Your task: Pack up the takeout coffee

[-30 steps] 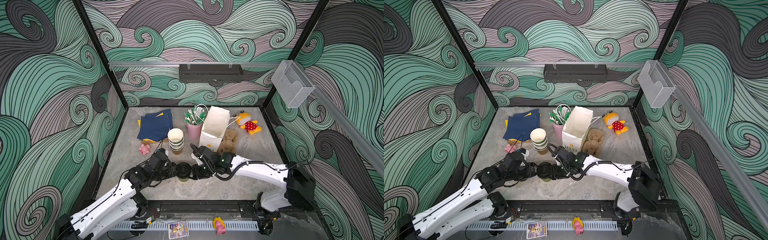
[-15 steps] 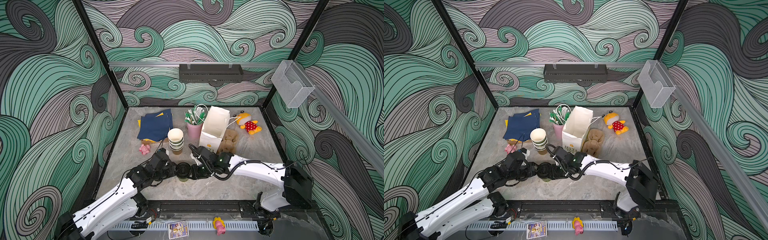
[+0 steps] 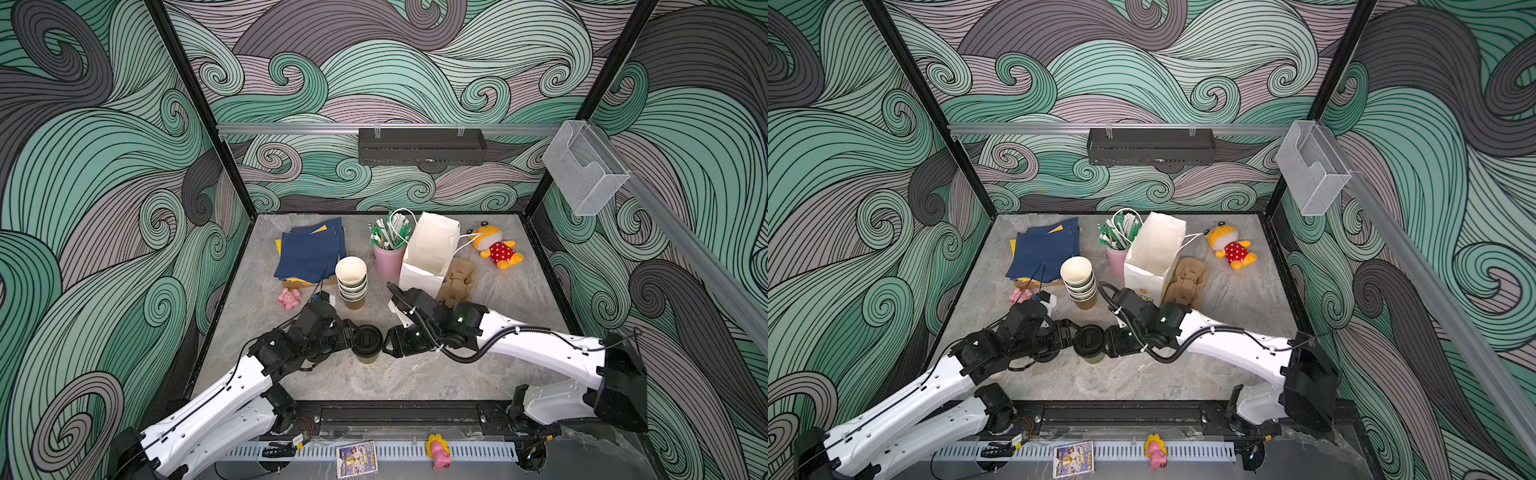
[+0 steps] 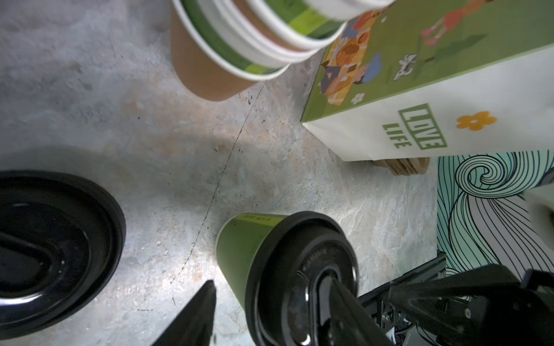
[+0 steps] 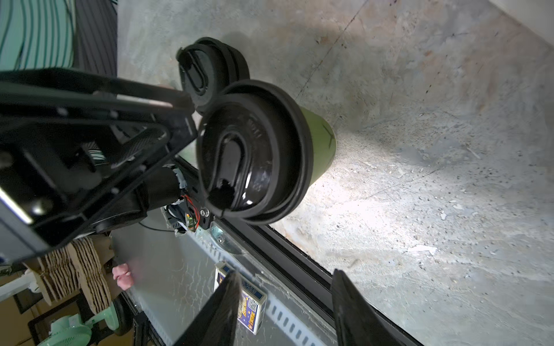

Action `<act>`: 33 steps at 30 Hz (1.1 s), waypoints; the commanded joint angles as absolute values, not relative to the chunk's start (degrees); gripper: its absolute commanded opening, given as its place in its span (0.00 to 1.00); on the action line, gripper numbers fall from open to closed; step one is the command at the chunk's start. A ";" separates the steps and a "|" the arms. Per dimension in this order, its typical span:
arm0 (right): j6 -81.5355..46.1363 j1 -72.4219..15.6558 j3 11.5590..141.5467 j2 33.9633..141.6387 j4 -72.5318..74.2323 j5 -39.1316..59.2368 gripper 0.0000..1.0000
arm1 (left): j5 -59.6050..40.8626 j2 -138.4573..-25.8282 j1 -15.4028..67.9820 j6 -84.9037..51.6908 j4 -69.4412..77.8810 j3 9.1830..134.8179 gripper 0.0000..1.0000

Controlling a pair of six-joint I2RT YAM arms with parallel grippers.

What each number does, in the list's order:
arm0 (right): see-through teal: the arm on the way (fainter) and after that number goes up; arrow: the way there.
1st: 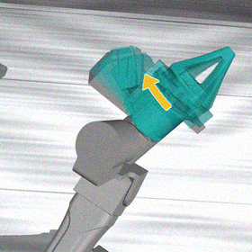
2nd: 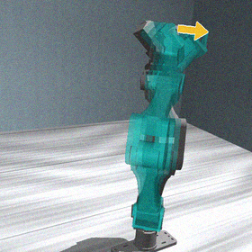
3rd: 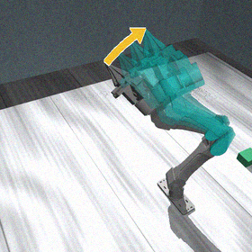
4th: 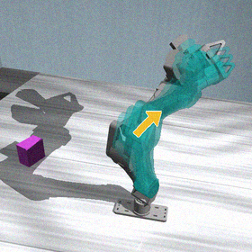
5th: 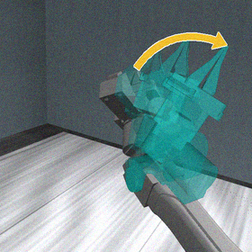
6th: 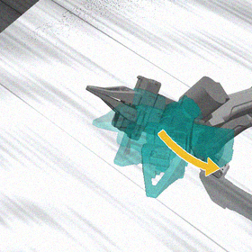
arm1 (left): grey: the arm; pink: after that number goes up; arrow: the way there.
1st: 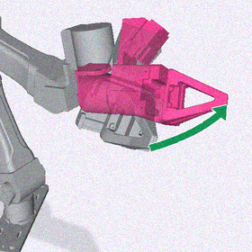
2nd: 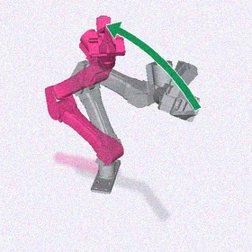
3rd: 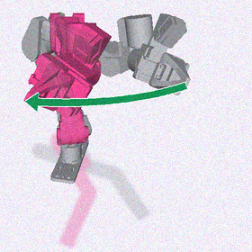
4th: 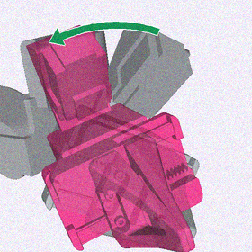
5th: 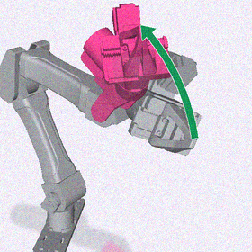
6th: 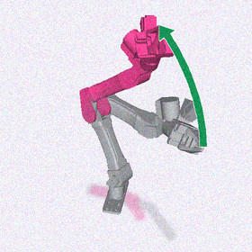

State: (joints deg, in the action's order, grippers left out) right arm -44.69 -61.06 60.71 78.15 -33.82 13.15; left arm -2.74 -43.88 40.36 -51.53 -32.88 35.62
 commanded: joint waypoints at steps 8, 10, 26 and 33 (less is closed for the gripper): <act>-42.95 -59.16 58.67 69.92 -40.81 4.77 0.51 | -0.52 -50.86 43.67 -41.82 -52.00 52.35 0.69; -43.54 -59.20 57.76 69.27 -40.60 4.70 0.51 | 1.68 -53.11 46.54 -42.00 -53.56 53.12 0.70; -52.75 -60.11 59.03 80.89 -26.16 10.70 0.33 | 10.19 -53.10 50.73 -46.87 -50.69 48.83 0.57; -53.16 -60.12 60.95 84.60 -24.97 10.50 0.26 | 7.53 -51.63 50.28 -50.09 -45.12 45.68 0.52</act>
